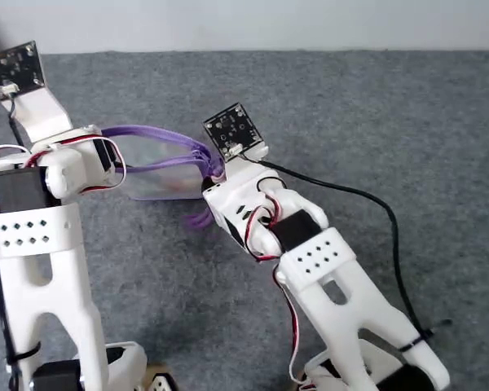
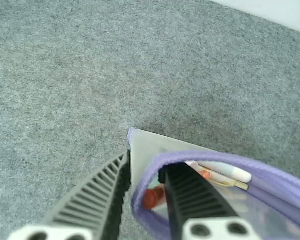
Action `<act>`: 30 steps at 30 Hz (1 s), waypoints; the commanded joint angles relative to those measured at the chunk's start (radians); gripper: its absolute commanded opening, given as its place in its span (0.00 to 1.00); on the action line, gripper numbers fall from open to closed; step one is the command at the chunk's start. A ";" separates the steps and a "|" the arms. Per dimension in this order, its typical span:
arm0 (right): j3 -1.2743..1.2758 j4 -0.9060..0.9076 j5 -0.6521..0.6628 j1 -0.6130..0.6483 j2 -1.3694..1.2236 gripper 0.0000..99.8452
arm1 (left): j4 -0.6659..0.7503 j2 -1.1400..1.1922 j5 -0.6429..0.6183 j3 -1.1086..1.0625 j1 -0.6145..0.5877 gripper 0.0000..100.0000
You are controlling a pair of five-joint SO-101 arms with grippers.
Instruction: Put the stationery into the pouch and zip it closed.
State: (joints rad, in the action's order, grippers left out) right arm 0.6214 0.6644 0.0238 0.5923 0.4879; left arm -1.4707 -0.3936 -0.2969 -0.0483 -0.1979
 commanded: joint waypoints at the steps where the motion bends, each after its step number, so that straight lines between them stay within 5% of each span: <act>1: -0.009 0.030 0.054 -0.015 0.114 0.01 | 0.005 -0.017 0.002 0.025 0.008 0.09; 8: -0.011 0.237 0.132 0.033 0.337 0.01 | 0.043 -0.005 0.006 0.127 0.029 0.09; 19: -0.003 0.538 0.123 0.111 0.544 0.01 | 0.264 0.069 0.031 0.133 0.465 0.09; 24: 0.052 0.651 0.123 0.111 0.670 0.01 | 0.267 0.135 0.161 0.133 0.644 0.14; 30: 0.150 0.737 0.124 0.111 0.834 0.01 | 0.261 0.135 0.130 0.139 0.707 0.23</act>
State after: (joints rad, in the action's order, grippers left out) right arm 0.7610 1.3717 0.1404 0.6935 1.2536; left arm -1.2160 -0.2463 -0.1511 0.0514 0.4987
